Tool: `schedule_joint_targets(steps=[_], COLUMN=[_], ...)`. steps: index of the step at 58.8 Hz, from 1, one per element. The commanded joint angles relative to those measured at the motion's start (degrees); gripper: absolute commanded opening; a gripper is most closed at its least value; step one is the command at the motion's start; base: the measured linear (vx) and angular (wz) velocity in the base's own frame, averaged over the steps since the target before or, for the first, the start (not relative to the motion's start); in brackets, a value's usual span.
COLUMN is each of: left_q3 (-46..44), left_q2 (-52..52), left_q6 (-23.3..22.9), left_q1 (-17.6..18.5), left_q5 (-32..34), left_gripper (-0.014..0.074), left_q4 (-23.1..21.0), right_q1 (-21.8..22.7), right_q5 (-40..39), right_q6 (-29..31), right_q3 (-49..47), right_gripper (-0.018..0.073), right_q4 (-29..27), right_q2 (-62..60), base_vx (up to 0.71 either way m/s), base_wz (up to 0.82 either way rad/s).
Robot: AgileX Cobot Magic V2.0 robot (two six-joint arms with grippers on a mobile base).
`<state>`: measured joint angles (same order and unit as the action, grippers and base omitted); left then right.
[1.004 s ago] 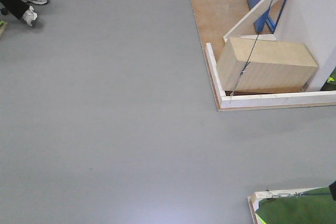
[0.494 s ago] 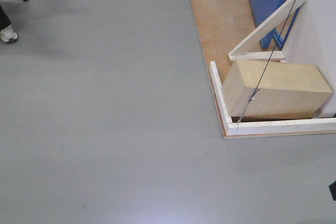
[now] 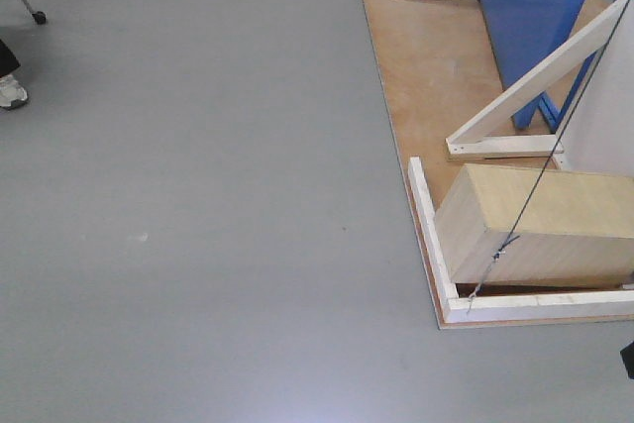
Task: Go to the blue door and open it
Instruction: 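Drive the base forward toward the blue door beside the wooden platform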
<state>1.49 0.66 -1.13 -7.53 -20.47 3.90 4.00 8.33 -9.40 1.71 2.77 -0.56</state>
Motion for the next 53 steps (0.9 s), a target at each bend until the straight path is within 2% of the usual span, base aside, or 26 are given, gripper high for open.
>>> schedule_joint_targets(steps=[1,53], left_q3=[-1.52,-1.52], left_q2=[0.97,0.87], left_q6=[-0.39,-0.39], left_q1=[-0.03,0.06], left_q5=[4.42,4.42], left_gripper=[0.0073,0.0073], left_q4=[-0.15,-0.15], right_q1=[0.13,0.13], right_q5=[-4.76,-4.76], right_q6=[0.27,0.27], right_q3=[0.06,0.06], right_gripper=[0.0008,0.0008], right_q4=[0.17,0.17], right_q2=[-1.04,-0.99], base_vx=[0.43,0.43], base_wz=[0.03,0.01])
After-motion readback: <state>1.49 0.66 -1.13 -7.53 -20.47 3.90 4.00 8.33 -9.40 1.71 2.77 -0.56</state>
